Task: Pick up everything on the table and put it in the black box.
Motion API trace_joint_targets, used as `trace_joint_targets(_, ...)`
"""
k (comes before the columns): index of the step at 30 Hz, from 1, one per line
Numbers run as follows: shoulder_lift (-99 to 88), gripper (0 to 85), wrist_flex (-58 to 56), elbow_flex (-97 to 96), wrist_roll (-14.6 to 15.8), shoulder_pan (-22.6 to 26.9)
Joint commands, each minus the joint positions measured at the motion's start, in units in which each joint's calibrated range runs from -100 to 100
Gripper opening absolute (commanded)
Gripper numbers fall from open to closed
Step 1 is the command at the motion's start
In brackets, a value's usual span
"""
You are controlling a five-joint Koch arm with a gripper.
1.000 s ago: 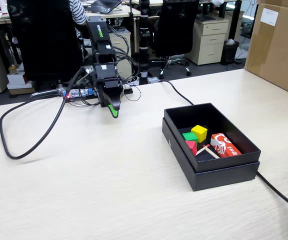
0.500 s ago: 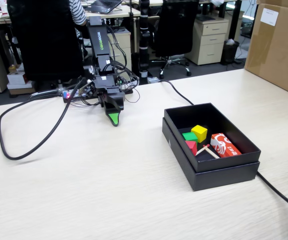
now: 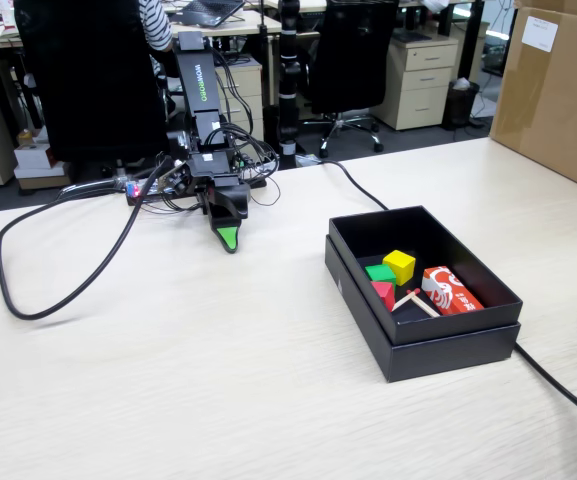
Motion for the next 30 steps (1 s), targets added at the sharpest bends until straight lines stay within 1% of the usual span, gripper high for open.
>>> trace_joint_targets(1, 1.3, 50.4, -0.1, -0.8, 0.2, 0.0)
trace_joint_targets(30, 1.3, 50.3, -0.1, -0.8, 0.2, 0.0)
